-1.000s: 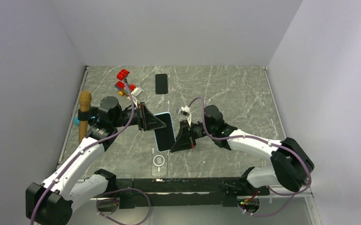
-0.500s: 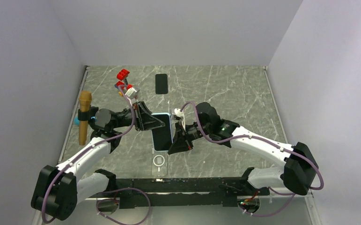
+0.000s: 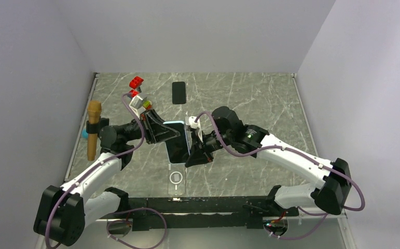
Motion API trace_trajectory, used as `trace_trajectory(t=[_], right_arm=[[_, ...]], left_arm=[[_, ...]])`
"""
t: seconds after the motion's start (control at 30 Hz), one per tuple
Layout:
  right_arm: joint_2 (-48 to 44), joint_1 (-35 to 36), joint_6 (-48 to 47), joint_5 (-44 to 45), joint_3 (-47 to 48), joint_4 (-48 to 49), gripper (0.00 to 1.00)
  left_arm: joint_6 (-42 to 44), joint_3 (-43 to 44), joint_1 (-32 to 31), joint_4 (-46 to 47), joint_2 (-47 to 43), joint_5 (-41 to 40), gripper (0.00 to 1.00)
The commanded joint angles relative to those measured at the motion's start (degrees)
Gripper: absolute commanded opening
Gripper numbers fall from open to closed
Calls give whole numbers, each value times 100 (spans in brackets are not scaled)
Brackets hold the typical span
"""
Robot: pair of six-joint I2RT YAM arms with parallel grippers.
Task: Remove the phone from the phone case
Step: Remove the phone case from the phone.
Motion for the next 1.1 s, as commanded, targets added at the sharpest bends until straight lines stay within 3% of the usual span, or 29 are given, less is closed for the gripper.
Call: trace_trajectory(t=[0.0, 0.27, 0.6, 0.8, 1.07], right_arm=[[173, 475, -1583, 735, 989, 2072, 0], [139, 621, -1717, 378, 1287, 1922, 0], [-220, 632, -1375, 467, 703, 2353, 0], [42, 624, -1810, 747, 1135, 2123, 0], [369, 624, -2176, 993, 1744, 1903, 0]], left_arm=[[-1477, -134, -411, -329, 382, 6, 0], [-1468, -169, -416, -449, 413, -240, 0], [-1564, -434, -423, -522, 264, -774, 0], [-1419, -356, -487, -1145, 21, -851, 0], [-1655, -710, -686, -988, -212, -1275, 0]])
